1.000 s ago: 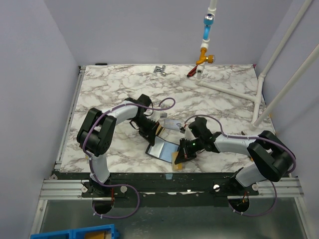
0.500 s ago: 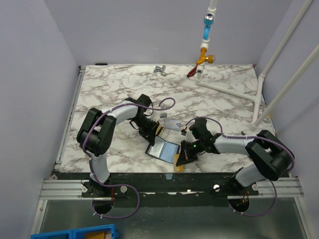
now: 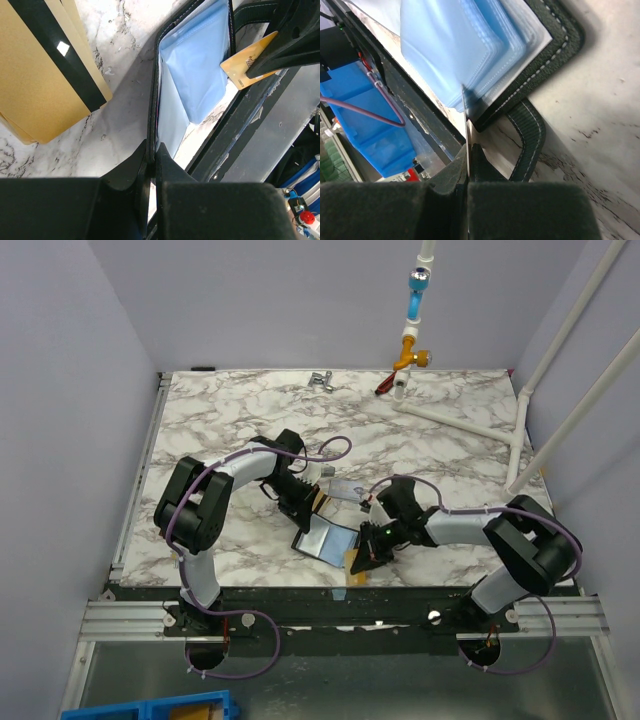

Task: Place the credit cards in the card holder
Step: Turn over the card slot in the card holder.

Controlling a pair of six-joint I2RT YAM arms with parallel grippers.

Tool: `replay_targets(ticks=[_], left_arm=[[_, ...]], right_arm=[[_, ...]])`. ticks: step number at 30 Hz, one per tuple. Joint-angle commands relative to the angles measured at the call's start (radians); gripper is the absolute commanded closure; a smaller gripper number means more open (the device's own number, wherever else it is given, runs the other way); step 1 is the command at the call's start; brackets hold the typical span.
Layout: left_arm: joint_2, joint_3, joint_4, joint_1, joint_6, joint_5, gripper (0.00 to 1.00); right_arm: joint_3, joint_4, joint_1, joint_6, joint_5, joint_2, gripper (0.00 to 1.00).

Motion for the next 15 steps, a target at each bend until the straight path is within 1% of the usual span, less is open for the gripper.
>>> replay_targets(ticks=[1,9,15], left_arm=[[-0.038,0.019,-0.015,0.006,0.023,0.004,0.94],[-0.04,0.017,-0.014,0.006,0.026,0.005,0.94],[-0.039,0.015,-0.014,0.007,0.03,0.004,0.95]], right_arm=[[0.031,0.009,-0.002,-0.005,0.014,0.04,0.99],[0.031,0.009,-0.003,-0.004,0.016,0.051,0.99],[-0.033,0.008,-0.004,0.009,0.023,-0.019,0.99]])
